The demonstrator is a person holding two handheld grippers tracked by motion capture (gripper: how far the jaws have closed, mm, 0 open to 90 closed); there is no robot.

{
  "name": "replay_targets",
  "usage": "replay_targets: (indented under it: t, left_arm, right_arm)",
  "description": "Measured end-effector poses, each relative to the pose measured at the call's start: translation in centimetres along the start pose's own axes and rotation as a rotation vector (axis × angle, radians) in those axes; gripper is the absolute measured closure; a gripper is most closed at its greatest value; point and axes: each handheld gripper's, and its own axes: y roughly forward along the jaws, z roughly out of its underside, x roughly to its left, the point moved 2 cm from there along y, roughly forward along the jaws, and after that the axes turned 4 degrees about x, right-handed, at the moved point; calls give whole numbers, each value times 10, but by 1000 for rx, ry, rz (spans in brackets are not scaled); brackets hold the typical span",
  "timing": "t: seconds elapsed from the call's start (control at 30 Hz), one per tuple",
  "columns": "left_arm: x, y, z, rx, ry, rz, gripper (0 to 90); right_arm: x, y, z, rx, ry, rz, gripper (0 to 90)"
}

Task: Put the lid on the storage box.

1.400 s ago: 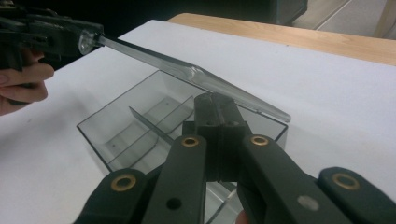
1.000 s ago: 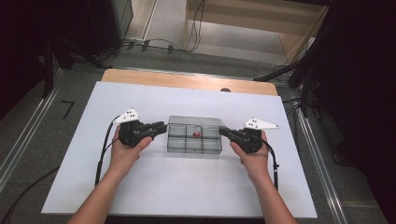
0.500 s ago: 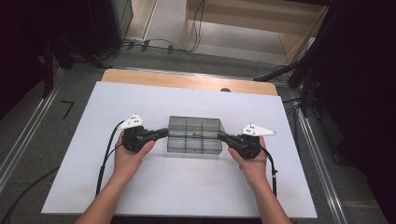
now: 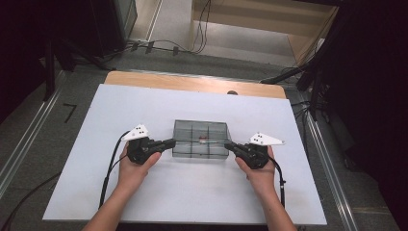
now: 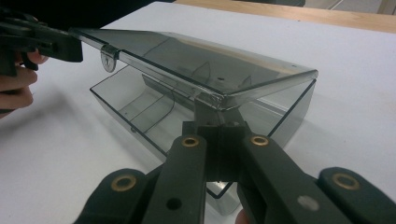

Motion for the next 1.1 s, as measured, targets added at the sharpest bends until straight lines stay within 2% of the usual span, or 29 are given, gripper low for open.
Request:
replay_targets:
  t: [0.2, 0.6, 0.67, 0.77, 1.1]
  left_arm:
    - [-4, -1, 3, -2, 9, -1, 896]
    - [-6, 0, 17, 12, -4, -5, 895]
    - [-5, 0, 19, 18, -8, 4, 895]
    - [-5, -1, 20, 14, -36, 32, 895]
    - [-4, 0, 26, 41, -25, 7, 895]
  right_arm:
    - [2, -3, 6, 0, -2, 0, 881]
    - [3, -4, 18, 18, 8, -4, 881]
    - [2, -4, 20, 20, 10, -6, 881]
    - [2, -4, 24, 35, 8, -5, 881]
    - [1, -7, 33, 46, 20, -12, 881]
